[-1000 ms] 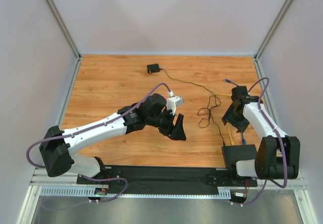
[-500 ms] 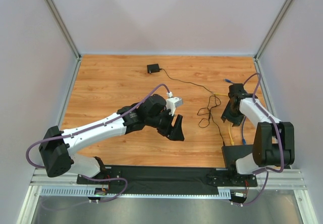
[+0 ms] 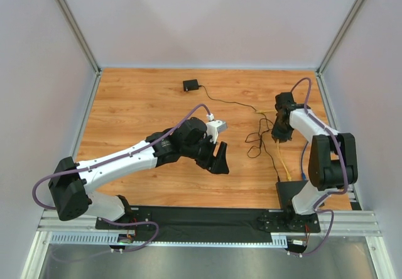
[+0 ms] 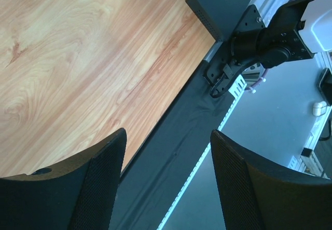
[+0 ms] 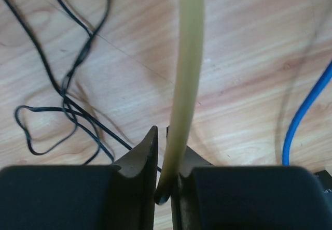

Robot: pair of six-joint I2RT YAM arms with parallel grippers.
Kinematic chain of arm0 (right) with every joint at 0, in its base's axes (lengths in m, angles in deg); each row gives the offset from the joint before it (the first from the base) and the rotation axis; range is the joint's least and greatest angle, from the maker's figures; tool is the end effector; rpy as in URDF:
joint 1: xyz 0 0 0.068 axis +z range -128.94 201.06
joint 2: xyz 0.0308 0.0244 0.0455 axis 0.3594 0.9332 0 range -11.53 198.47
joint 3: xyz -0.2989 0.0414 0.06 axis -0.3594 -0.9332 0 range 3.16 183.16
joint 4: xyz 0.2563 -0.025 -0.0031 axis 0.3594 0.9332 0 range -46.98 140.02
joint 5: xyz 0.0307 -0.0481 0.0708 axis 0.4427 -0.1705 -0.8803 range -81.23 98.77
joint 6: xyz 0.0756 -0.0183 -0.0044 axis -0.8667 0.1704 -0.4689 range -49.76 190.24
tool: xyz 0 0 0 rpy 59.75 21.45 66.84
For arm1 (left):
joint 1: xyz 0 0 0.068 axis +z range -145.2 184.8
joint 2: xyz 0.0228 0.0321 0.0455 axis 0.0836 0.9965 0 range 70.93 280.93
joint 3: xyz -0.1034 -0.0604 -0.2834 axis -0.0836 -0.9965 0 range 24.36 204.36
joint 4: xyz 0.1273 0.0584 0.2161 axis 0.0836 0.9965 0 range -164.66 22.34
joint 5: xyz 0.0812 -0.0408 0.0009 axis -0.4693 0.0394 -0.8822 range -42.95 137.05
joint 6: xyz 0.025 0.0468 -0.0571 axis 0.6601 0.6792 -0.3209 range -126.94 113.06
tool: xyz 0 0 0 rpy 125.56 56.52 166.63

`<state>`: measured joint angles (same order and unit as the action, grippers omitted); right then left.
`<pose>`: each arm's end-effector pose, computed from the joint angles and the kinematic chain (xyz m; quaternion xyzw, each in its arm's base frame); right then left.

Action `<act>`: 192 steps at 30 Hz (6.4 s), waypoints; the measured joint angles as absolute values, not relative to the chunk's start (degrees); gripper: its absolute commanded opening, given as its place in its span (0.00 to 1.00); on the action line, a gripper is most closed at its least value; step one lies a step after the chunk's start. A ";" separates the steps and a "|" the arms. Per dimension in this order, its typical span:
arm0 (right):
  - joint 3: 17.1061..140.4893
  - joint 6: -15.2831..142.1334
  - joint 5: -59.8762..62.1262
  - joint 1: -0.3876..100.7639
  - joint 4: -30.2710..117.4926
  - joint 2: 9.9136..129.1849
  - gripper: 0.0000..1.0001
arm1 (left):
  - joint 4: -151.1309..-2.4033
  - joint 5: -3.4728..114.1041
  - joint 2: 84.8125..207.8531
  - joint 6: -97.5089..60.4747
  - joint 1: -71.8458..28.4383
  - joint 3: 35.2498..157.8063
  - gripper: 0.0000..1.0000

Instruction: Pull the plug from the switch port

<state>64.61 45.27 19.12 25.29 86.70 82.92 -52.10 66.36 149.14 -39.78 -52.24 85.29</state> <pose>0.3102 0.0109 0.1958 0.1884 0.9712 -0.0576 0.1343 0.1510 -0.2734 0.3052 0.2566 0.8582 -0.4026 0.1885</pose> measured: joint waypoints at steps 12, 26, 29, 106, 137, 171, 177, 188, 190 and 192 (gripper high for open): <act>75.02 45.22 19.31 28.28 87.66 90.03 0.00 | -51.40 64.42 150.08 -39.65 -52.22 85.96 0.73; 79.72 43.52 19.86 28.33 92.84 92.08 0.72 | -53.67 67.96 155.28 -40.76 -51.41 88.91 0.68; 78.32 43.48 20.89 28.33 96.27 88.02 0.73 | -56.80 70.52 158.04 -42.64 -51.41 89.20 0.66; 28.97 15.83 23.40 17.23 91.99 33.68 0.01 | -86.54 63.65 195.24 -85.55 -55.50 102.51 0.47; 28.92 16.74 23.16 17.23 90.91 34.51 0.00 | -95.04 70.12 206.17 -96.04 -55.41 108.32 0.36; 36.18 22.49 22.63 19.56 87.59 48.78 0.41 | -97.21 71.24 206.39 -96.63 -54.84 106.97 0.00; 38.82 22.80 25.72 20.31 89.91 53.35 0.41 | -97.86 71.20 206.39 -96.50 -54.84 106.70 0.00; 42.08 23.11 31.25 25.57 92.05 60.00 0.41 | -99.94 70.91 206.39 -96.19 -54.84 105.77 0.00; 42.30 23.24 31.73 25.97 92.23 60.54 0.40 | -100.36 70.82 206.39 -96.17 -54.84 105.61 0.00; 42.39 23.43 31.92 26.21 92.31 60.80 0.40 | -100.49 70.78 206.39 -96.17 -54.82 105.55 0.00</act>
